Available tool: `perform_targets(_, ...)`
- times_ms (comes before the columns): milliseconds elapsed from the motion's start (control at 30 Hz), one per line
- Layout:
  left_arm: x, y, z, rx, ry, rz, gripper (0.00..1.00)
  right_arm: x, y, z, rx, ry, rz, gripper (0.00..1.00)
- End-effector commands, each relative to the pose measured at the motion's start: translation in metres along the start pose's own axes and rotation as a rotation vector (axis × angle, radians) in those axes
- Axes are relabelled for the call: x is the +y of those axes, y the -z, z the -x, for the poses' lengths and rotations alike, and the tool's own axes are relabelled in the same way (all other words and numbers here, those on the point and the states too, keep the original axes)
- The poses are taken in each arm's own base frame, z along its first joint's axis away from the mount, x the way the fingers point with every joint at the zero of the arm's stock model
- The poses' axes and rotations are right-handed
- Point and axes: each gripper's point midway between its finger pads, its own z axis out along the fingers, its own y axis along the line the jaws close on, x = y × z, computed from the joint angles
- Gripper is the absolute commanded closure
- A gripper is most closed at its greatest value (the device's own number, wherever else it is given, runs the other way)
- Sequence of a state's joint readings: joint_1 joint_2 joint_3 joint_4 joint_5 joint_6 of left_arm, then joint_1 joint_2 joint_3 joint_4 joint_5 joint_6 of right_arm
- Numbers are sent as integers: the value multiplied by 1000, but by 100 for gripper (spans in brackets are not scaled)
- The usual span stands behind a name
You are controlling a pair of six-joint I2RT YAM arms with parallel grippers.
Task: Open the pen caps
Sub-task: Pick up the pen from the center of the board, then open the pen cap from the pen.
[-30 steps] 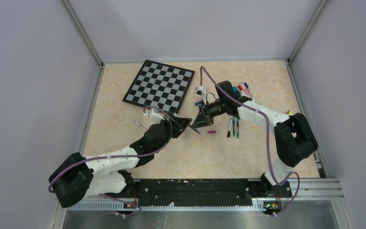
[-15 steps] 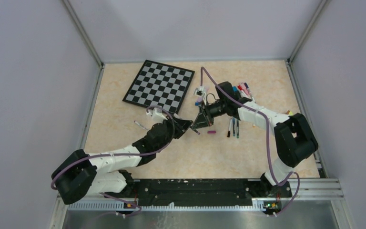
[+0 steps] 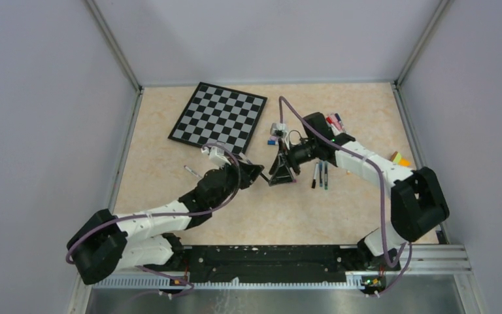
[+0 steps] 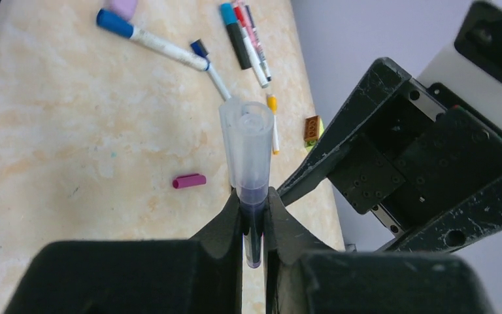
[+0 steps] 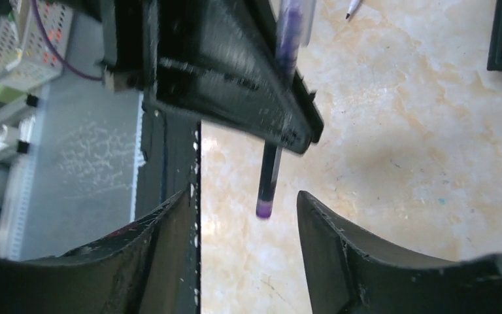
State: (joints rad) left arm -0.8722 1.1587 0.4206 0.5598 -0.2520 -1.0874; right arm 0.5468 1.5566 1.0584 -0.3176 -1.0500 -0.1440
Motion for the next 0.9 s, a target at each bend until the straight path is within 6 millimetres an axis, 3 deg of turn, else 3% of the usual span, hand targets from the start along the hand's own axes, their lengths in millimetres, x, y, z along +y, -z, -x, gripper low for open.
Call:
perform_targets(0,-39,20,20,-59,-224,-213,99,29,39,3,11,320,9,37)
perform_targets(200,-63,44,-11,227,-535,-475,95,45,95,17,-119,358,-47,29)
perform_targets(300,-74,56,-31,390,-640,-585,95,55,107,15,-144,357,-56,27)
perform_targets(567,-98,60,-62,636,-643,-787,95,78,106,11,-230,218,62,25)
perform_targets(867,-110,47,-98,758,-618,-845,95,68,99,14,-268,69,120,26)
